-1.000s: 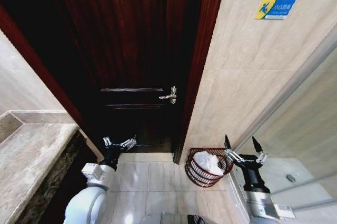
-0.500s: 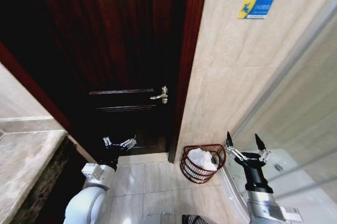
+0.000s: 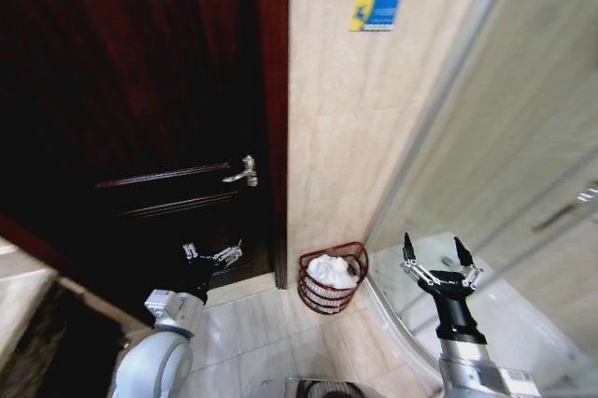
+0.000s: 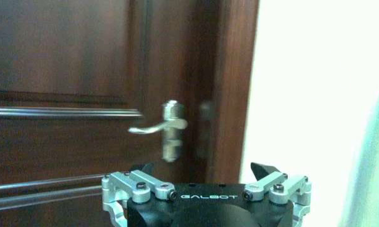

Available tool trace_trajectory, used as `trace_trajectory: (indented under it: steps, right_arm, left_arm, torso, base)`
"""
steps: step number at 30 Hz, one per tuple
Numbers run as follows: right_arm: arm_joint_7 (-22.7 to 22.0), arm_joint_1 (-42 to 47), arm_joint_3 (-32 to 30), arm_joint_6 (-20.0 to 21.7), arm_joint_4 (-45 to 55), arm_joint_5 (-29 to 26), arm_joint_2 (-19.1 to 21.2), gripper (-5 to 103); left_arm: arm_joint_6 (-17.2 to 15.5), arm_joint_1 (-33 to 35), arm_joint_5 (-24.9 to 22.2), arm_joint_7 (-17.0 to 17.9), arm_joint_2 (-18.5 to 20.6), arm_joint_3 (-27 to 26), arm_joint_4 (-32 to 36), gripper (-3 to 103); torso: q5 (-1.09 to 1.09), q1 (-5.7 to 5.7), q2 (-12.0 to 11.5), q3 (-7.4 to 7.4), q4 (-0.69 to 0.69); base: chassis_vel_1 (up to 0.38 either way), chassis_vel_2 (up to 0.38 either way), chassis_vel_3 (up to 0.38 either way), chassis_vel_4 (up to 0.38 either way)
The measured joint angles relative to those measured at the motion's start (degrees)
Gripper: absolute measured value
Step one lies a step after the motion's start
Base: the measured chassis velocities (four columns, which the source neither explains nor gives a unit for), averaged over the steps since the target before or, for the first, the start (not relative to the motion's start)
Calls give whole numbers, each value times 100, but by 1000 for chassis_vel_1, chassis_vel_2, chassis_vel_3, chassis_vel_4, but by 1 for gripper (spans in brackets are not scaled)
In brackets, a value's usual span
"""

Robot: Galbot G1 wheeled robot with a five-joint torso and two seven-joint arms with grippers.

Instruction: Discard the used towel into the hamper.

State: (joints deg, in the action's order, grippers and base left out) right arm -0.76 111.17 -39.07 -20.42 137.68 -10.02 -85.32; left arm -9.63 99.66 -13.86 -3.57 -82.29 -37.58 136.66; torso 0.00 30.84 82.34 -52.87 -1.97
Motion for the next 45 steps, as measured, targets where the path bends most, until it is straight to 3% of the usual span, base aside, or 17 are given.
trace_trajectory:
  steps: [25,45]
  right_arm:
    - [-2,-43,19,27,-41,-124,45,100]
    - [60,-93,-64,-458,-94,-194,-8,100]
  left_arm:
    - [0,0,0,0,0,0,0,100]
    - [0,0,0,0,0,0,0,100]
  torso:
    - [1,0,0,0,-1]
    - [1,0,0,0,0]
  base:
    - [-124,-127,-125,-127]
    - [-115,-118,-117,-114]
